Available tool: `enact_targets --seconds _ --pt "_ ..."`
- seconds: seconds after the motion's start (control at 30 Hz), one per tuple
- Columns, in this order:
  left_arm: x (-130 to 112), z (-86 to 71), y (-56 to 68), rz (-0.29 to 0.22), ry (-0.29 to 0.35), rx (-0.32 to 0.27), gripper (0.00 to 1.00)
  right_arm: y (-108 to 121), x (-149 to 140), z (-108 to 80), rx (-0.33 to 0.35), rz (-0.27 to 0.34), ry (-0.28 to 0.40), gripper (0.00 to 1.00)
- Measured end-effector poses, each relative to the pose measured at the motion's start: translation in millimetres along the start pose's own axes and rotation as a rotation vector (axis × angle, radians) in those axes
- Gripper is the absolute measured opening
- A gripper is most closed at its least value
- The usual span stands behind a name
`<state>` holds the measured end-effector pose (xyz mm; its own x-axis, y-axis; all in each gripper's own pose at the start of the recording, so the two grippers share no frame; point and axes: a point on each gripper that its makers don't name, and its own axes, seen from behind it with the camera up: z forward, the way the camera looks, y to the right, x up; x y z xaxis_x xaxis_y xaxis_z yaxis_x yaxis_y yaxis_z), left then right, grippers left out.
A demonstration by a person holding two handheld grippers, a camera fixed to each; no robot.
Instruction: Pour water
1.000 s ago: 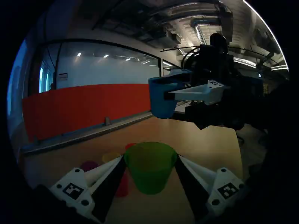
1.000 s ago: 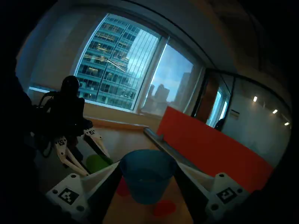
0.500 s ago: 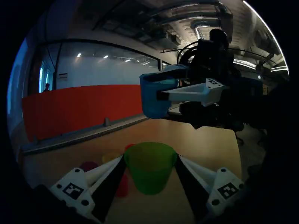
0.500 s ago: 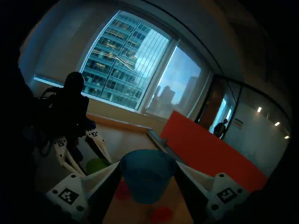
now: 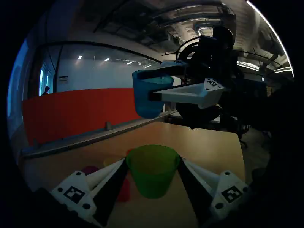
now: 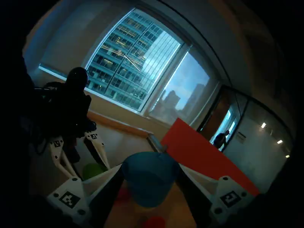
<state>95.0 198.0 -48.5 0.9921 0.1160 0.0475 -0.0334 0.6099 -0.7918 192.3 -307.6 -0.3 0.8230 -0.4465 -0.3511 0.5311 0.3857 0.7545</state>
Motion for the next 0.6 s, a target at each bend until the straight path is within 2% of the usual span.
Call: enact_targets --seconds 0.5,0.6 --pt "4.1 3.9 3.4 -0.001 0.014 -0.010 0.89 6.2 11.1 9.4 -0.016 -0.159 -0.008 0.92" --pt "3.9 4.8 4.4 0.001 0.014 -0.013 0.89 -0.5 16.0 11.3 -0.019 -0.194 -0.010 0.92"
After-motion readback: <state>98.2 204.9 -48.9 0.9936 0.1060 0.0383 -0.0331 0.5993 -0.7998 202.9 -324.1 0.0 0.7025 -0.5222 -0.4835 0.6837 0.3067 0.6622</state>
